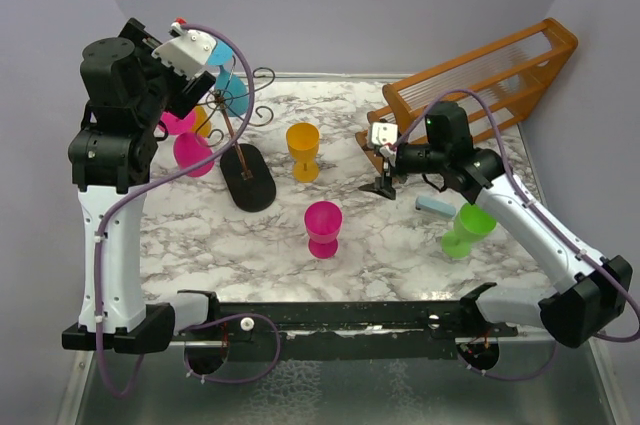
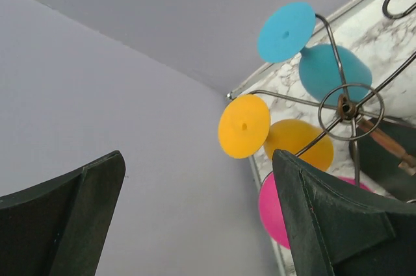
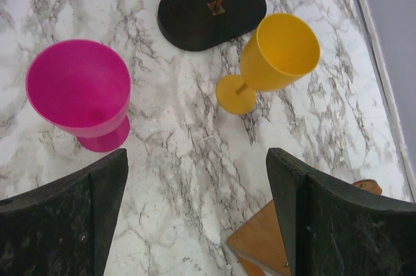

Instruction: Place the wine glass upside down on the wine glass rack

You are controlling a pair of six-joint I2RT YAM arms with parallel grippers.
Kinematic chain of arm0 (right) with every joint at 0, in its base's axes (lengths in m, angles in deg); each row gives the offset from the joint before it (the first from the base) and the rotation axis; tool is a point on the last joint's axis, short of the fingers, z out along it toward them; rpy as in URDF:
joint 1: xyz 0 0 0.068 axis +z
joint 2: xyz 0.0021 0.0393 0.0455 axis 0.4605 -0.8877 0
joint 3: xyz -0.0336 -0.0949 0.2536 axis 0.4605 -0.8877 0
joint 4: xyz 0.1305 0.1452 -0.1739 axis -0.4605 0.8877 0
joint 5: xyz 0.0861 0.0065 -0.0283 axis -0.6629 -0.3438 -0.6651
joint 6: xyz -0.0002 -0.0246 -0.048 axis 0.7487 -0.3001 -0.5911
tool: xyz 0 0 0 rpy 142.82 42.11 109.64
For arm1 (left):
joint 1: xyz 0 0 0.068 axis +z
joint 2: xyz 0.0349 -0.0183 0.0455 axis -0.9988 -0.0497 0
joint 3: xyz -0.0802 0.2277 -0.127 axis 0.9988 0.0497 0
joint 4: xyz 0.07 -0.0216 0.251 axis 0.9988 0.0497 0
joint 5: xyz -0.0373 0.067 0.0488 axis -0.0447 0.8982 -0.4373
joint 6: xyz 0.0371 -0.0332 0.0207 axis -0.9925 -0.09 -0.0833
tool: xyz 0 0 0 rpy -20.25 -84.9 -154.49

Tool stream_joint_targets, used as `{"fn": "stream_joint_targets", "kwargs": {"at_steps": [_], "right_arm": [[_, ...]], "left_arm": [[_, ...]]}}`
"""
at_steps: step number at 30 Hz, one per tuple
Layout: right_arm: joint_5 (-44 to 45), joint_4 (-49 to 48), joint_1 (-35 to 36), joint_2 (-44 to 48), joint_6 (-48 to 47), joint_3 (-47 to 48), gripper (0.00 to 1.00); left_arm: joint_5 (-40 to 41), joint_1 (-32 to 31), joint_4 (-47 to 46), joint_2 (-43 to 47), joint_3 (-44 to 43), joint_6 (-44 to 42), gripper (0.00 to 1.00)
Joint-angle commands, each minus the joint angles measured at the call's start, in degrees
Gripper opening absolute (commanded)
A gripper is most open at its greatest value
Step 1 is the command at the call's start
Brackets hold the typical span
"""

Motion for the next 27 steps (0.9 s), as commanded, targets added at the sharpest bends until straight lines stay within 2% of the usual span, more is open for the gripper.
{"fn": "stream_joint_targets", "kwargs": {"at_steps": [1, 5, 11, 20, 27], "right_arm": [[-3.79, 2.34, 1.77, -2.99, 1.59, 5.42, 0.85], [-2.64, 2.53, 4.88, -5.91, 4.09, 8.31, 0.83], [5.00, 6.71, 12.43, -10.95, 4.14, 11.69, 0.78], [14.87, 13.74, 19.91, -16.82, 2.37, 15.19, 0.73], [20.91, 15.80, 22.47, -21.15, 3.86, 17.75, 0.69]], "left_arm": [[-1.78, -0.02, -5.71, 1.48, 2.52, 10.66, 0.99], [-8.49, 0.07, -7.81, 0.75, 3.39, 15.60, 0.99], [-18.87, 0.16, -8.61, -0.53, 2.76, 18.52, 0.99], [-15.57, 0.34, -7.48, -0.23, 2.05, 14.18, 0.99], [-13.32, 0.34, -7.24, 0.12, 3.32, 12.02, 0.99]]}}
